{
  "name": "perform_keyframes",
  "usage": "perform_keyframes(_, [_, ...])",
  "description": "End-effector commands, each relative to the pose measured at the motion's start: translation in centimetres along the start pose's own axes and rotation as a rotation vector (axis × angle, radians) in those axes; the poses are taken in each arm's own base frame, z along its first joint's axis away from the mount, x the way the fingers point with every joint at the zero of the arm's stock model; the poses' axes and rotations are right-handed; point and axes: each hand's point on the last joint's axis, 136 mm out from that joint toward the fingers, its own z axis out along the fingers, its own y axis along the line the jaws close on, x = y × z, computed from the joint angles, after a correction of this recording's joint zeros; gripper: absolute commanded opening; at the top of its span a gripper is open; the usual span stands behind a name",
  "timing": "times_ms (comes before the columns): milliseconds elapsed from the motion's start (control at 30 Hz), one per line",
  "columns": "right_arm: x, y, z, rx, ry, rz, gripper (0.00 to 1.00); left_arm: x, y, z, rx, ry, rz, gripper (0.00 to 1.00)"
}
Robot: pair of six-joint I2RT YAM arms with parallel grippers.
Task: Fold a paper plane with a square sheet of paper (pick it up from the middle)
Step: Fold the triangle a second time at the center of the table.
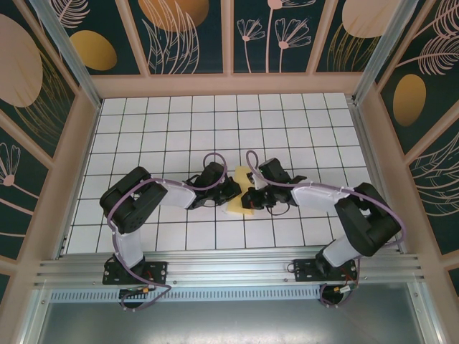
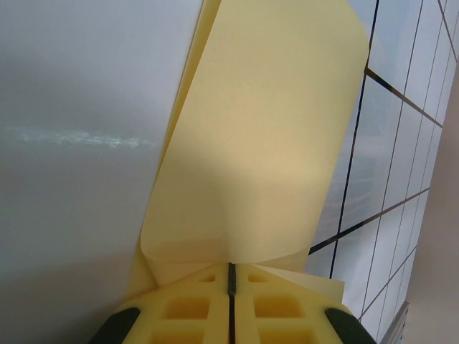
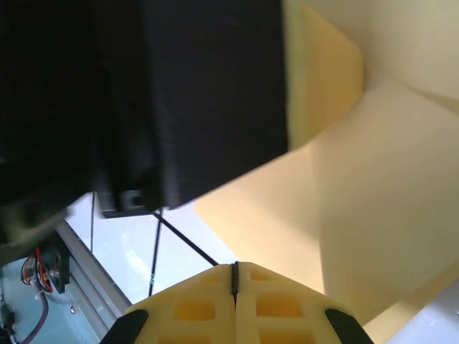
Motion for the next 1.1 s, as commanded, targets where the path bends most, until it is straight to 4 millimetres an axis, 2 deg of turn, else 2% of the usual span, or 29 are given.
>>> perform_keyframes(0, [-1.0,0.8,0.5,-0.018,0.005,0.001,0.05,1.1,3.2,0.6,-0.085,0.034,-0.001,0.09])
perform_keyframes(167, [-0.6,-1.0,1.3,0.043,0.032,0.028,0.05,1.1,3.2,0.5,-0.088,0.033,0.007,0.09])
perform_keyframes(767, [1.3,-4.4,1.5,0.126,0.071,0.053,0.06,1.2,3.9,0.6,-0.112,0.037,0.011,0.09])
perform_keyframes(967, [0.9,-4.7,1.2,0.158,0.067,0.028,0.07,1.2,4.0,0.6,-0.114,0.038,0.01,0.08])
perform_keyframes(1067, [0.2,-3.3,0.4,0.14,0.048,0.002,0.08,1.3,3.9,0.5,-0.113,0.037,0.011,0.08])
